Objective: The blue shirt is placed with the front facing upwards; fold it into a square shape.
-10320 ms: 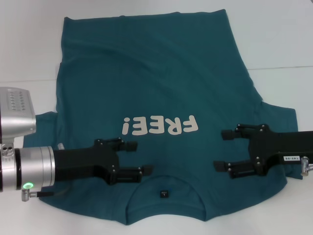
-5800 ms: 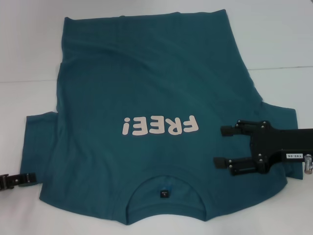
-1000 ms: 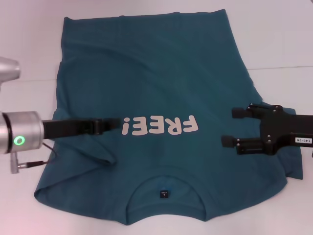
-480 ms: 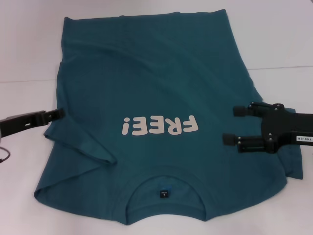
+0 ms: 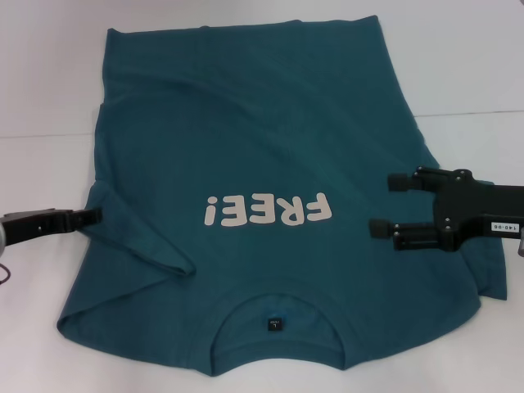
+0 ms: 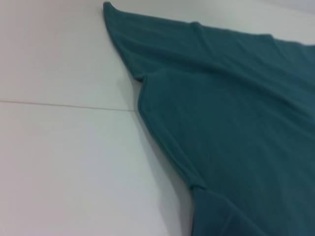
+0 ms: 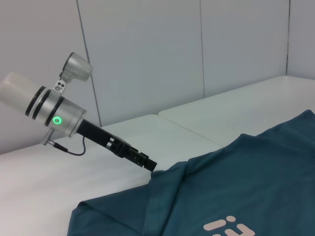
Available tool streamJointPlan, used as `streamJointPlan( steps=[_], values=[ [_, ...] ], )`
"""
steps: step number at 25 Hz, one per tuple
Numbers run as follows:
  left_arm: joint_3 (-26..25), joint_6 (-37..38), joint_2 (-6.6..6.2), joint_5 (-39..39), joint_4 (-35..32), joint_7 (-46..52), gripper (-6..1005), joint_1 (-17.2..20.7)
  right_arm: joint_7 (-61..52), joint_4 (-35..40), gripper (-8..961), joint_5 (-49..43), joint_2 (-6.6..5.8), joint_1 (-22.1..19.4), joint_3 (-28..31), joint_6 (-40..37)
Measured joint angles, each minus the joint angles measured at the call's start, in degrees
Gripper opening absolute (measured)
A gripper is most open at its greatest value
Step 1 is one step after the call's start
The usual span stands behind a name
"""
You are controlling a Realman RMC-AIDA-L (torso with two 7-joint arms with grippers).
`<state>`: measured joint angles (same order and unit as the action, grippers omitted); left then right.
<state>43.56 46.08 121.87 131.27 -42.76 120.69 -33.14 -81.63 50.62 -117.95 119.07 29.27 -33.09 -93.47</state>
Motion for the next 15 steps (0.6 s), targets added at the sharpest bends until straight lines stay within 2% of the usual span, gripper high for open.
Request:
streamJointPlan(
  steps=[2,9,15],
  values=[
    [0.02,-0.7,0.24,0.57,0.55,-0.1,891,-0.51,-0.04,0.0,944,0.0,0.04,0.0,-0.01,0.06],
    [0.03,-3.93,-0.14,0.72,4.16,-0.86,870,-2.37,-0.65,0.0,944,-0.09,0.11,0.0,-0.09,0.14],
    [0.09,-6.3,0.03,0.83,5.73,-2.17,853,-3.34,-0.89,0.0,945,-0.09,0.1,0.0,-0.14,0.14]
  ],
)
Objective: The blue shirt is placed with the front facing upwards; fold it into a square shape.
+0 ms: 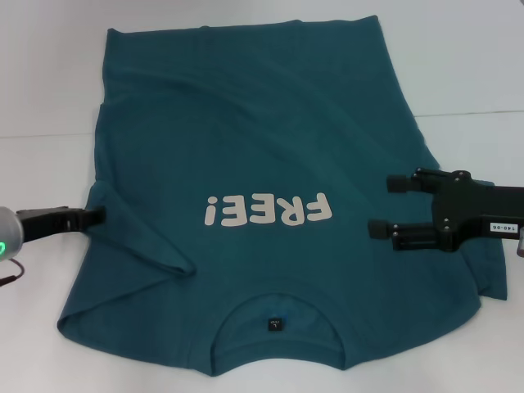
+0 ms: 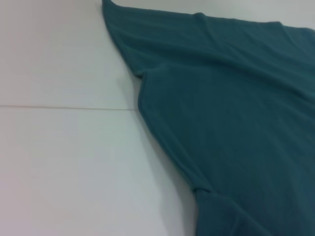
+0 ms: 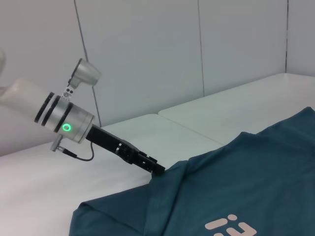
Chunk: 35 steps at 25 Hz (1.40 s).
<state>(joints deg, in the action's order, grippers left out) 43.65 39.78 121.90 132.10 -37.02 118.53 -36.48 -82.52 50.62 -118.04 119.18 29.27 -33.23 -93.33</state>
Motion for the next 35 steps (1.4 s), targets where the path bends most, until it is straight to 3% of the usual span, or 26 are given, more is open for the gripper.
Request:
streamJointPlan(
  steps=[7,12,23,26,35],
  values=[
    [0.74,-1.5,-0.48,0.0,3.25,-1.66,662,-1.67,-0.47,0.0,945,0.0,0.0,0.0,-0.06,-0.01],
    [2.07,-2.19,-0.53,0.0,3.27,-1.71,423,-1.7,-0.55,0.0,945,0.0,0.0,0.0,-0.09,-0.01],
    [2.81,-1.79,-1.47,0.0,6.08,-1.2,193,-3.41,-0.72,0.0,945,0.01,0.0,0.0,-0.09,-0.24],
    [2.83,-1.41,-1.4,-0.08,6.29,-1.07,19,-3.97,-1.1,0.0,945,0.01,0.0,0.0,-0.09,-0.27],
    [2.86,0.42,-0.46,-0.21,4.69,-1.14,36,-5.22,-1.65,0.0,944,0.08,0.0,-0.1,-0.09,-0.6]
  ],
)
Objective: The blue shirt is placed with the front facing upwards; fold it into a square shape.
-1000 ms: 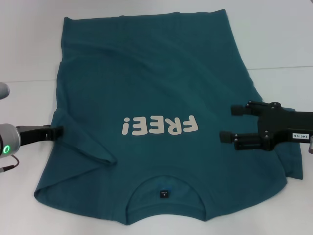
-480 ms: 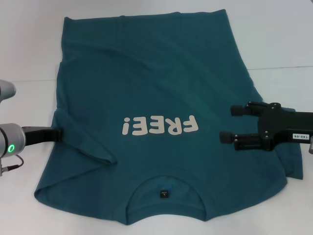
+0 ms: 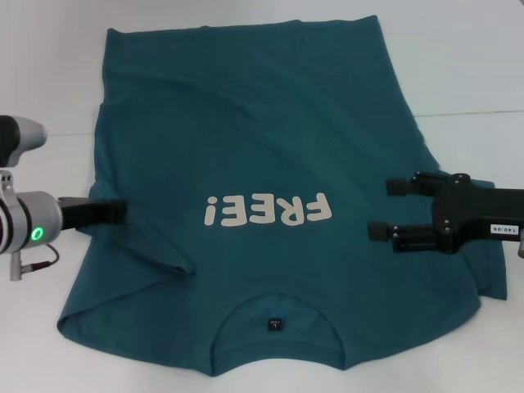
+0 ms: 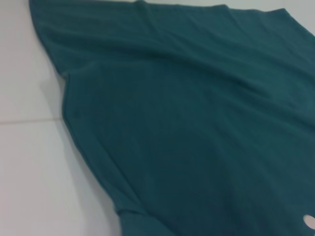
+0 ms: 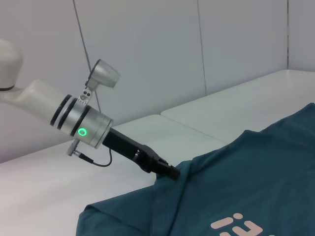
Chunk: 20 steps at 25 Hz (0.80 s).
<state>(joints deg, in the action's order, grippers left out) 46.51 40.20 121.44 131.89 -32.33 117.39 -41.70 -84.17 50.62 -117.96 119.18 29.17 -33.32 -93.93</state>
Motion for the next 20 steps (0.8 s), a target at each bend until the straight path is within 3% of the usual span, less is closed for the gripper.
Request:
streamJointPlan(
  steps=[7,12,18,20],
  values=[
    [-0.3,0.37,-0.11,0.2,-4.76,4.04,55,3.84,-0.23,0.11,944,0.04,0.0,-0.3,0.01,0.02],
    [-0.41,0.08,0.03,0.21,-6.4,5.98,159,5.71,-0.29,0.17,944,0.03,0.0,-0.34,0.01,0.22],
    [-0.14,-0.93,0.03,0.21,-4.5,5.58,284,4.84,-0.29,0.34,944,-0.04,-0.06,0.06,0.0,0.35],
    [-0.1,-1.95,-0.07,0.21,-3.38,5.41,524,4.38,-0.29,0.47,944,-0.06,-0.08,0.08,0.01,0.38]
  ],
)
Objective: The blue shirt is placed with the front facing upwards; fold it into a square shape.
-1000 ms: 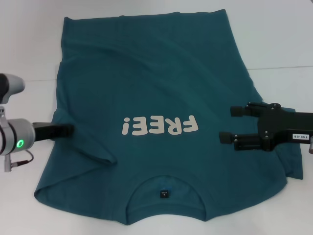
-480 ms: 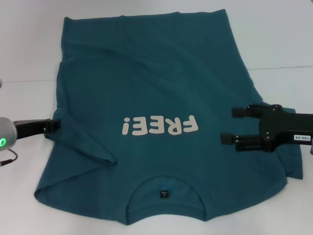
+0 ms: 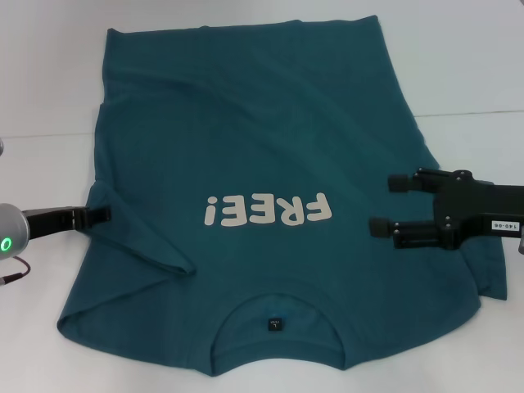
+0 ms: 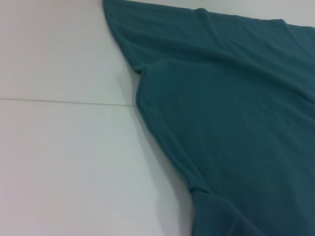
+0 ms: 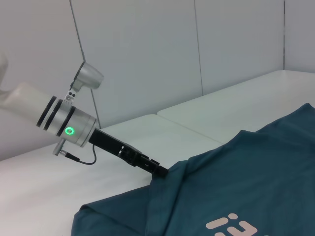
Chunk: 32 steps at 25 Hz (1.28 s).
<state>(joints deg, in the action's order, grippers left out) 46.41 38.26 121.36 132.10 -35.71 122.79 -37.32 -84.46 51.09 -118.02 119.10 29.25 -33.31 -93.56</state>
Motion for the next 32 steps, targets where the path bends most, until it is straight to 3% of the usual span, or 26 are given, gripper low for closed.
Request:
streamJointPlan(
  steps=[6,11,16,27,32],
  values=[
    [0.06,-1.39,-0.27,0.0,1.39,-0.04,714,-0.41,0.0,0.16,944,-0.02,-0.02,0.12,0.0,0.04],
    [0.08,-2.08,-0.25,0.0,1.91,-0.04,723,-0.49,0.0,0.16,945,-0.02,-0.02,0.14,0.0,0.13],
    [0.07,-1.98,-0.07,0.0,3.12,-0.91,668,-1.07,0.0,0.16,945,-0.02,-0.01,0.19,0.0,0.15],
    [0.0,-1.39,-0.12,-0.11,3.99,-0.89,439,-2.29,-0.24,0.15,945,-0.02,-0.1,0.19,-0.19,0.13],
    [0.0,-0.76,0.14,-0.45,3.4,-0.97,237,-2.6,-0.33,0.15,945,-0.07,-0.03,0.19,-0.18,0.11]
  ],
)
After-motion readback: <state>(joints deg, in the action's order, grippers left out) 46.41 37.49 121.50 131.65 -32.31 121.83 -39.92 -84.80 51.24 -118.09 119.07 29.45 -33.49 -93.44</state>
